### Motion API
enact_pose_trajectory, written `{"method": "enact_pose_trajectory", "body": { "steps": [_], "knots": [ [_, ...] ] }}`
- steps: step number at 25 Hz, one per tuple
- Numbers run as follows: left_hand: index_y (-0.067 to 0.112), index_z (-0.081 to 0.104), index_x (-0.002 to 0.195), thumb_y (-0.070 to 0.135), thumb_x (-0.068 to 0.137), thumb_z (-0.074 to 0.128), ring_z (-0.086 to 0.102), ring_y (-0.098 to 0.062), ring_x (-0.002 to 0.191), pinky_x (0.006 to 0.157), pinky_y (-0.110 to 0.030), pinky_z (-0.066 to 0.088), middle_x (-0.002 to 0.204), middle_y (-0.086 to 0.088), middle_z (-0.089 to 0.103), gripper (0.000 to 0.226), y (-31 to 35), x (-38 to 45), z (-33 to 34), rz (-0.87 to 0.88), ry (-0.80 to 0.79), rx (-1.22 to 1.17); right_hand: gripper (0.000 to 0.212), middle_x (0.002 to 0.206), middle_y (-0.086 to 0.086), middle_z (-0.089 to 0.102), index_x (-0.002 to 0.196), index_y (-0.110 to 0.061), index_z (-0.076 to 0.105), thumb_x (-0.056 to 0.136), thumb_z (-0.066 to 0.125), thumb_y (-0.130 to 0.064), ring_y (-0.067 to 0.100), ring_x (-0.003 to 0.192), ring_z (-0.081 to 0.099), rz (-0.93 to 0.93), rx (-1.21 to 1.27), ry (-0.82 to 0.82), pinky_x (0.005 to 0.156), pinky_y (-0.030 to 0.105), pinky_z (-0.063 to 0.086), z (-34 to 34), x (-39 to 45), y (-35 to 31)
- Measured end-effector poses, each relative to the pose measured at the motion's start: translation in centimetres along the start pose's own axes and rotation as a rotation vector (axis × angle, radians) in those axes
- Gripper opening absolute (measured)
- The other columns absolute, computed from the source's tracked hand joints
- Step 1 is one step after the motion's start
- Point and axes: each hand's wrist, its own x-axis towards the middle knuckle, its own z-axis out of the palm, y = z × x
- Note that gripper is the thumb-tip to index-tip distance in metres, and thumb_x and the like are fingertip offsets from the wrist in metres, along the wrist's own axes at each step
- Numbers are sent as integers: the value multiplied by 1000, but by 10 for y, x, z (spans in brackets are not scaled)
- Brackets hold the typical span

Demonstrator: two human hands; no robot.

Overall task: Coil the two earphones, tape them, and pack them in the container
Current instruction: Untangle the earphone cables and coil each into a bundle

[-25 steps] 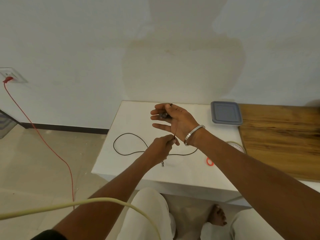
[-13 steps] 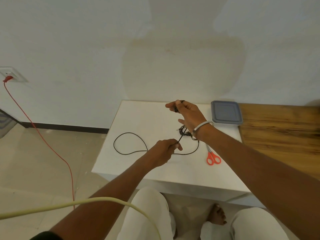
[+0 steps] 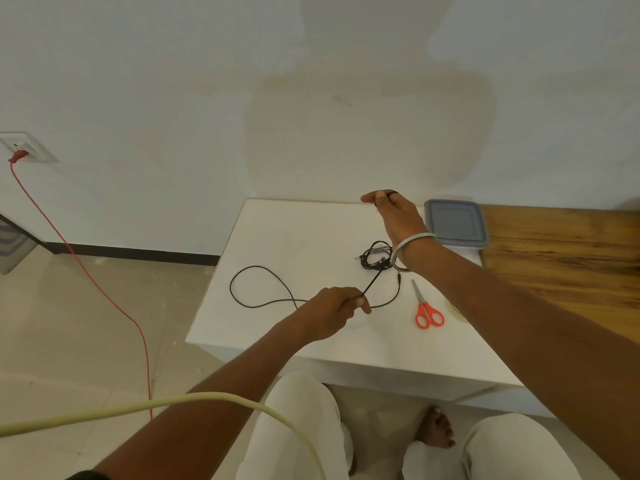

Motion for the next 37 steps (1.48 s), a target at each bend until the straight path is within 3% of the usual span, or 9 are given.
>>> {"method": "enact_pose_trajectory", "body": {
  "steps": [4, 7, 11, 16, 21, 26, 30, 34, 37],
  "knots": [
    [22, 67, 104, 26, 105, 35, 51, 7, 60, 64, -20, 40, 68, 14, 48, 32, -7, -5, 0, -34, -25, 4, 28, 90, -1, 65, 94, -24, 65, 99, 37, -27, 15, 75, 56, -163, -334, -69, 59, 14, 39, -10, 5, 4],
    [26, 66, 102, 28, 104, 35, 54, 6, 68, 67, -21, 42, 71, 14, 51, 31, -10, -8, -6, -48, -18, 11, 28, 99, 8, 67, 96, -17, 65, 100, 38, -24, 26, 89, 60, -239, -540, -189, 83, 31, 48, -18, 4, 9],
    [26, 65, 103, 29, 104, 36, 54, 5, 73, 68, -19, 40, 71, 20, 56, 30, -8, -8, -11, -8, 15, 22, 29, 98, -4, 61, 86, -22, 61, 98, 35, -26, 16, 98, 54, -246, -925, -311, 111, 60, 16, -20, 2, 18],
    [25, 67, 104, 28, 103, 38, 59, -30, 79, 74, -40, 49, 76, -14, 59, 28, -9, -8, -23, 37, 102, 26, 32, 96, -12, 55, 90, -24, 60, 99, 31, -33, 13, 111, 47, -287, -1219, -512, 109, 67, -5, -21, -7, 28],
    [27, 67, 98, 32, 102, 41, 58, -37, 77, 64, -34, 45, 78, -25, 59, 26, -11, -7, -37, 18, 200, 43, 35, 87, -14, 54, 81, -28, 53, 99, 25, -38, 13, 103, 52, -371, -1292, -621, 109, 66, -8, -22, -13, 34],
    [23, 67, 97, 28, 102, 43, 43, -20, 56, 54, -24, 36, 67, -22, 51, 25, -11, -4, -51, 48, 253, 16, 52, 87, -6, 61, 81, -19, 57, 97, 18, -50, 14, 90, 57, -371, -1259, -698, 111, 60, -4, -17, -21, 39],
    [23, 68, 96, 25, 101, 46, 34, -9, 43, 46, -13, 28, 49, 9, 44, 23, -17, 2, -59, 74, 325, 40, 39, 82, 1, 63, 83, -11, 58, 99, 35, -39, 19, 78, 59, -462, -1091, -768, 97, 42, 40, -10, -32, 46],
    [16, 70, 99, 18, 101, 48, 57, 2, 72, 68, -10, 39, 77, 24, 64, 22, -13, 8, -62, 168, 381, 116, 37, 74, -12, 62, 82, -13, 62, 99, 38, -35, 2, 66, 57, -322, -698, -802, 69, 20, 42, 12, -52, 39],
    [13, 69, 99, 15, 101, 45, 62, -8, 85, 79, -17, 46, 90, 7, 70, 24, -17, 14, -62, 169, 368, 65, 37, 86, 1, 71, 77, -13, 60, 100, 38, -33, 10, 86, 66, -115, -266, -762, 87, 37, 53, 29, -59, 28]
  ]
}}
